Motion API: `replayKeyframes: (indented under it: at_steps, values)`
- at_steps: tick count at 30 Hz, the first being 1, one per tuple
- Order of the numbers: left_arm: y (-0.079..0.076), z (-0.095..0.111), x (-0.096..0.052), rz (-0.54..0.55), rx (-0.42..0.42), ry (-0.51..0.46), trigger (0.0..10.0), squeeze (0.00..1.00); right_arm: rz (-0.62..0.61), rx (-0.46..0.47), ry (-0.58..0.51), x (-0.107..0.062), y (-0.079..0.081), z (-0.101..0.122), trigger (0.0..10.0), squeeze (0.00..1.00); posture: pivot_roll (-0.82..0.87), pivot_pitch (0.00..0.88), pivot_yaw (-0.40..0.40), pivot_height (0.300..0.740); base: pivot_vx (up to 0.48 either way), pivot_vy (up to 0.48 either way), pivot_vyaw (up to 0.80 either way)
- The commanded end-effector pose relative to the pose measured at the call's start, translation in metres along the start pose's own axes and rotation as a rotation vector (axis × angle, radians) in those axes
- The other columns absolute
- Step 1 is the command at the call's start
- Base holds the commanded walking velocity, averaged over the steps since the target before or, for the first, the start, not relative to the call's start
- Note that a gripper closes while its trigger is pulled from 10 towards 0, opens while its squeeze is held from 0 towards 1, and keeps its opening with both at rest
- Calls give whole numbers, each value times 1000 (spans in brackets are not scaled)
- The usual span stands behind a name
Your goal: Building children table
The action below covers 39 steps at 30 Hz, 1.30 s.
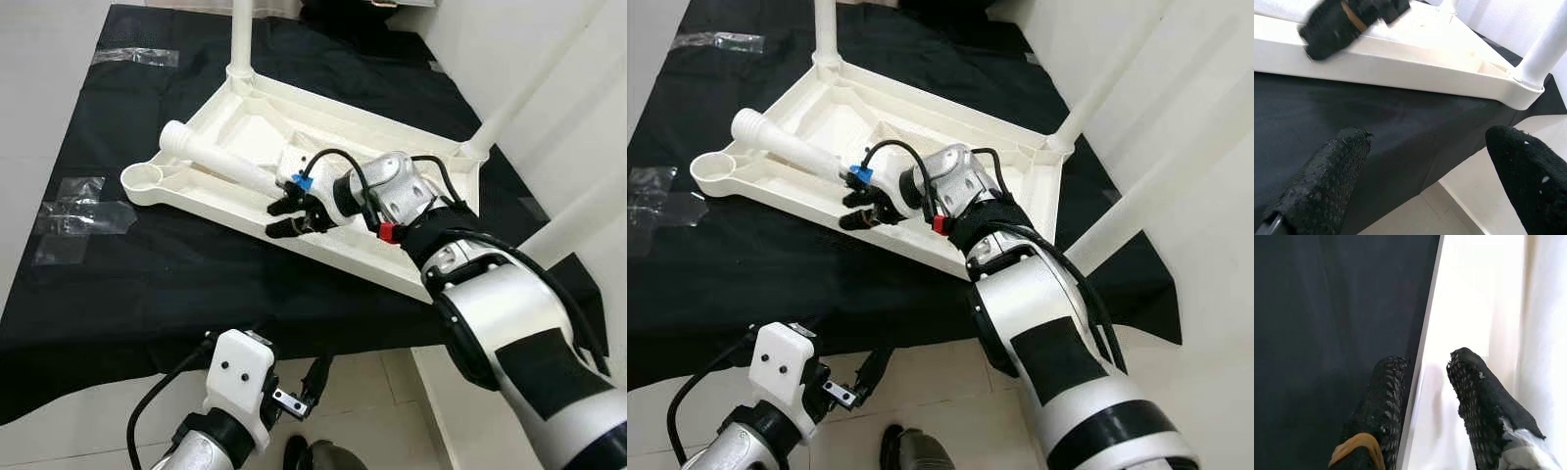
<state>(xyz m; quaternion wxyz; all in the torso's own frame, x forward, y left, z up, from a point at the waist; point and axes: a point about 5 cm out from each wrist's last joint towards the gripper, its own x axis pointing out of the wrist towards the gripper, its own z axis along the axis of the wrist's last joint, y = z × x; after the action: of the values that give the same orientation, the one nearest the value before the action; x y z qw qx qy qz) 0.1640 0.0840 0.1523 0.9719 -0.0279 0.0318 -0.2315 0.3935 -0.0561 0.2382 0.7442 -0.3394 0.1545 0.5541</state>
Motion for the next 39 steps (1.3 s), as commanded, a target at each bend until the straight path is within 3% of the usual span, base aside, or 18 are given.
replayKeyframes:
  at_steps: [1, 7, 11, 12, 13, 18, 30, 32, 39]
  values:
    - [-3, -4, -1, -7, -26, 15, 10000, 0, 3, 30, 83, 3, 4, -19, 10000, 0, 58, 190, -201, 740, 0, 0, 0]
    - [-3, -4, -2, -6, -24, 16, 10000, 0, -5, 54, 200, 8, 9, -36, 10000, 0, 57, 193, -202, 740, 0, 0, 0]
    - [-3, -4, -2, -6, -23, 17, 10000, 0, -9, 49, 220, 8, 10, -38, 10000, 0, 57, 193, -202, 740, 0, 0, 0]
    - [-3, -4, -2, -6, -25, 18, 10000, 0, 1, 11, 243, 9, 11, -40, 0, 0, 53, 195, -201, 740, 0, 0, 0]
    - [-3, -4, -1, -7, -28, 18, 10000, 0, 26, -45, 266, 9, 12, -42, 0, 0, 53, 194, -204, 740, 0, 0, 0]
    - [-4, -4, -1, -7, -29, 19, 10000, 0, 44, -69, 268, 10, 14, -42, 0, 0, 53, 195, -205, 740, 0, 0, 0]
    - [-4, -4, 0, -4, -32, 17, 10000, 0, 112, -237, 162, 11, 17, -26, 0, 0, 48, 199, -209, 740, 0, 0, 0]
    - [-4, -4, 1, -6, -34, 16, 10000, 0, 215, -351, 142, 7, 23, -27, 0, 0, 46, 196, -210, 740, 0, 0, 0]
    - [-4, -5, 1, -7, -37, 15, 10000, 0, 283, -475, 90, -1, 25, -21, 0, 0, 43, 194, -211, 740, 0, 0, 0]
